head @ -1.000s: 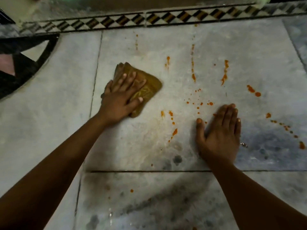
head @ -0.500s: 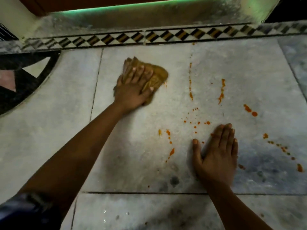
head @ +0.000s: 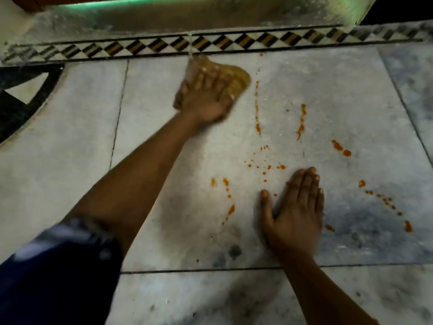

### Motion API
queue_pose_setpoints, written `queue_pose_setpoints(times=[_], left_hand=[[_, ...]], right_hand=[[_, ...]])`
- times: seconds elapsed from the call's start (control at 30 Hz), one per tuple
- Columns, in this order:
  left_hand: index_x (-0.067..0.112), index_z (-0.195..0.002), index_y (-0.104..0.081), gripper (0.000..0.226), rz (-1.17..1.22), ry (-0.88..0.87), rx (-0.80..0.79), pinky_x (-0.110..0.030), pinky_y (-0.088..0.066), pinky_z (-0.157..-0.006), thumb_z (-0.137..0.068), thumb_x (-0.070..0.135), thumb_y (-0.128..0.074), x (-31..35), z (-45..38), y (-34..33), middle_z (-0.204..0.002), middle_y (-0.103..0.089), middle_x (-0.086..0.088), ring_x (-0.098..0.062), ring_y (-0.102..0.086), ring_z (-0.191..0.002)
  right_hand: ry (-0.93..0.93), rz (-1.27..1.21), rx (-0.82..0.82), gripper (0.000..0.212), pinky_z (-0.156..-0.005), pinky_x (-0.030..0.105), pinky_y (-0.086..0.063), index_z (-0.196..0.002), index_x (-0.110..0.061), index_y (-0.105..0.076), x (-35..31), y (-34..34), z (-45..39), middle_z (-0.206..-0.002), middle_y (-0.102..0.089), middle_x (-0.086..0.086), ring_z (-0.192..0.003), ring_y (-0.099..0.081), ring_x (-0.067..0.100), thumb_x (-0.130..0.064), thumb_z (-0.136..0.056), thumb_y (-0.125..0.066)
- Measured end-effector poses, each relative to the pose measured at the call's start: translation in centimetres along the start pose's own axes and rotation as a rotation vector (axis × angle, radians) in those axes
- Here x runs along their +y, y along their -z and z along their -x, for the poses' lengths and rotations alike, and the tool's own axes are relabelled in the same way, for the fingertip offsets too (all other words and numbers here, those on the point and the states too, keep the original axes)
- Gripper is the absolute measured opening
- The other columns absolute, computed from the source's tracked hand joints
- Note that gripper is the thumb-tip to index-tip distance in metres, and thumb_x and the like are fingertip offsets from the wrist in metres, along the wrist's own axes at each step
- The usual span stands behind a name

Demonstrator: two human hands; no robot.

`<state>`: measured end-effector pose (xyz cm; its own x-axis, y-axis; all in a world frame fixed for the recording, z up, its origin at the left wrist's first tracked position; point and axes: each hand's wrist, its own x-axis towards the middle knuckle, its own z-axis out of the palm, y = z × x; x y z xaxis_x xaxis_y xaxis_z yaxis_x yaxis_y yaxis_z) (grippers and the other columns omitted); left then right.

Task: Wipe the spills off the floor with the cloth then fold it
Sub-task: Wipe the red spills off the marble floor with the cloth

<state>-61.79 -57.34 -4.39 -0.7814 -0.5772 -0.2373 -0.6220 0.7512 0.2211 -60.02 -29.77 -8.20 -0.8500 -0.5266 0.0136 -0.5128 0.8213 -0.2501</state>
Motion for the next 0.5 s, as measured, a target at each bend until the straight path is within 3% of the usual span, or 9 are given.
queue_pose_setpoints(times=[0.07, 0.13, 0.27, 0.37, 0.43, 0.5], left_hand=[[0.041, -0.147, -0.001, 0.067, -0.061, -0.152, 0.0, -0.051, 0.006, -0.112, -0.084, 0.061, -0.012, 0.8, 4.2, -2.0, -0.158, 0.007, 0.006, -0.02, 0.009, -0.145], [0.046, -0.145, -0.003, 0.066, -0.102, -0.174, 0.03, -0.049, 0.002, -0.113, -0.082, 0.063, -0.01, -0.8, 7.3, -3.0, -0.158, 0.004, 0.01, -0.018, 0.005, -0.145], [0.042, -0.147, -0.003, 0.055, -0.042, 0.107, 0.113, -0.049, 0.001, -0.113, -0.096, 0.055, -0.021, -4.3, 5.3, -1.7, -0.158, 0.007, 0.007, -0.018, 0.008, -0.145], [0.035, -0.149, 0.001, 0.058, 0.057, 0.279, 0.071, -0.055, 0.008, -0.112, -0.097, 0.054, -0.018, -2.0, 1.1, -0.5, -0.158, 0.012, 0.002, -0.024, 0.014, -0.144], [0.033, -0.149, 0.002, 0.059, 0.057, 0.239, 0.036, -0.056, 0.009, -0.111, -0.097, 0.054, -0.017, 0.4, 0.8, -0.8, -0.158, 0.014, 0.001, -0.025, 0.015, -0.144], [0.036, -0.148, 0.002, 0.058, 0.014, 0.089, 0.03, -0.054, 0.009, -0.112, -0.097, 0.054, -0.018, 2.0, 3.2, -2.0, -0.158, 0.013, 0.003, -0.022, 0.015, -0.144]], right_hand=[[0.003, 0.001, 0.002, 0.086, -0.116, 0.034, -0.001, -0.147, 0.001, -0.013, 0.0, 0.0, 0.0, -0.155, -0.013, 0.019, -0.144, -0.011, 0.028, -0.059, -0.087, -0.02], [0.004, -0.006, 0.0, 0.086, -0.116, 0.035, -0.001, -0.147, 0.001, -0.014, 0.0, 0.0, 0.0, -0.155, -0.013, 0.02, -0.144, -0.011, 0.028, -0.06, -0.086, -0.019], [0.009, -0.024, 0.027, 0.086, -0.115, 0.034, 0.0, -0.147, 0.001, -0.015, 0.0, -0.1, 0.0, -0.155, -0.014, 0.02, -0.144, -0.012, 0.029, -0.059, -0.087, -0.021], [0.01, -0.036, 0.033, 0.087, -0.115, 0.034, 0.0, -0.147, 0.001, -0.015, 0.1, -0.2, 0.0, -0.155, -0.013, 0.02, -0.144, -0.011, 0.029, -0.06, -0.086, -0.02], [0.012, -0.036, 0.026, 0.088, -0.115, 0.034, 0.001, -0.147, 0.001, -0.015, 0.1, -0.3, 0.0, -0.155, -0.012, 0.02, -0.144, -0.01, 0.029, -0.06, -0.085, -0.018], [0.01, -0.035, 0.031, 0.088, -0.115, 0.034, 0.001, -0.147, 0.001, -0.015, 0.1, -0.2, 0.0, -0.155, -0.012, 0.02, -0.144, -0.01, 0.029, -0.061, -0.085, -0.017]])
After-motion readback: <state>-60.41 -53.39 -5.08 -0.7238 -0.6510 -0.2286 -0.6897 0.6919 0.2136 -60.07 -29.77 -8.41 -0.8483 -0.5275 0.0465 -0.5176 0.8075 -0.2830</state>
